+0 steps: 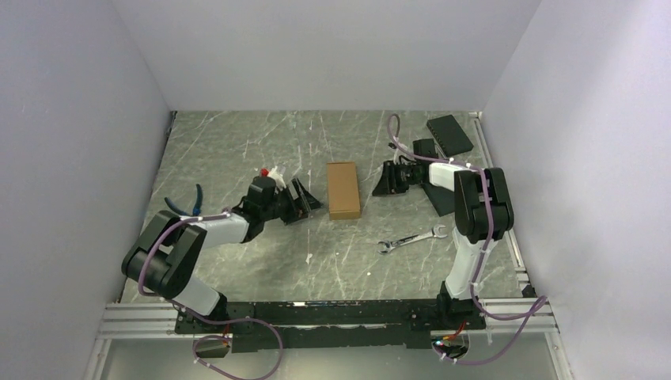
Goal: Fold the paper box
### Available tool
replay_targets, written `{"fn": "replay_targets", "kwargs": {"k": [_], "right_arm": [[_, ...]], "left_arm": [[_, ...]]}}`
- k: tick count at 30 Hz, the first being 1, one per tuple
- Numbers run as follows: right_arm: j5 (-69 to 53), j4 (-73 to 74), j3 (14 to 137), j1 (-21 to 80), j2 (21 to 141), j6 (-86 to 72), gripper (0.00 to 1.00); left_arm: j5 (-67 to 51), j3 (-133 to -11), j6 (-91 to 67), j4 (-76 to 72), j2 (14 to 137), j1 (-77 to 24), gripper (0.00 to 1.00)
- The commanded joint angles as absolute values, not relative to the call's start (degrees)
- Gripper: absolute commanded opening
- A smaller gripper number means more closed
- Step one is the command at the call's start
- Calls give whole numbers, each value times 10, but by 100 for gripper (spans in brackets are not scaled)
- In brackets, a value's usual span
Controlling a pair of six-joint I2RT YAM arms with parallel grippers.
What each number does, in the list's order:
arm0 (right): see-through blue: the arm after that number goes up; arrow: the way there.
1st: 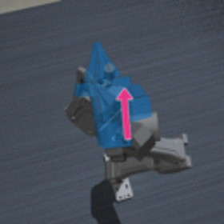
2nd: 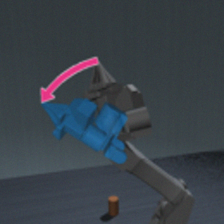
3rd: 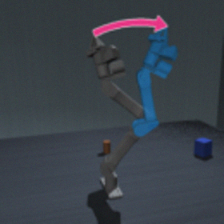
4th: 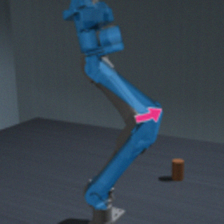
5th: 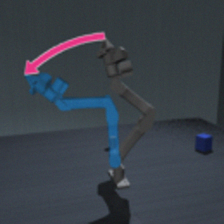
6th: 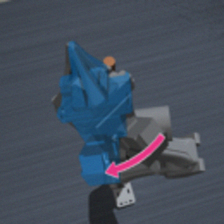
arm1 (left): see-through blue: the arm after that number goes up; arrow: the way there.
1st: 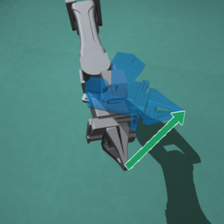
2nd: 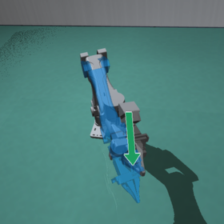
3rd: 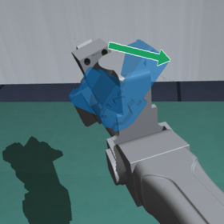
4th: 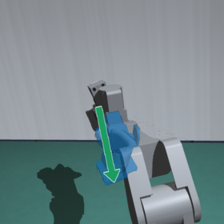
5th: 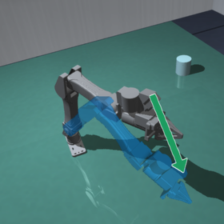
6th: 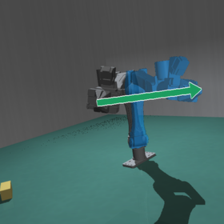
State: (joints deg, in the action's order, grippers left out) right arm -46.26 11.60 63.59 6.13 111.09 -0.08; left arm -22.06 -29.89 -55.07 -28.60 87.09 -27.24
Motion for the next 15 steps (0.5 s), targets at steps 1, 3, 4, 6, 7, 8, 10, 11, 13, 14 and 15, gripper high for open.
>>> {"fn": "replay_targets", "kwargs": {"k": [1, 3, 4, 6, 7, 8, 10, 11, 13, 14, 15], "right_arm": [[-376, 118, 670, 79, 1075, 45, 29], [-348, 132, 686, 99, 1085, 61, 18], [-332, 142, 695, 112, 1094, 70, 11], [-298, 155, 704, 137, 1101, 82, 0], [-284, 161, 707, 148, 1105, 87, 0], [-273, 166, 711, 156, 1107, 90, 0], [-255, 173, 713, 170, 1108, 95, 0], [-250, 171, 712, 177, 1108, 96, 0], [-265, 174, 712, 193, 1109, 89, 0], [-291, 175, 712, 200, 1110, 84, 0], [-316, 178, 713, 207, 1112, 77, 0]], "left_arm": [[-132, -385, -490, -137, 865, -265, 76], [-101, -422, -475, -93, 890, -256, 49], [-96, -444, -468, -74, 907, -251, 34], [-104, -489, -451, -41, 947, -248, 25], [-114, -509, -446, -28, 969, -247, 21], [-125, -527, -441, -24, 992, -247, 19], [-156, -552, -441, -26, 1034, -248, 17], [-182, -561, -443, -36, 1052, -250, 16], [-215, -569, -448, -64, 1091, -258, 15], [-233, -571, -452, -80, 1102, -266, 15], [-250, -573, -455, -94, 1112, -272, 15]]}}
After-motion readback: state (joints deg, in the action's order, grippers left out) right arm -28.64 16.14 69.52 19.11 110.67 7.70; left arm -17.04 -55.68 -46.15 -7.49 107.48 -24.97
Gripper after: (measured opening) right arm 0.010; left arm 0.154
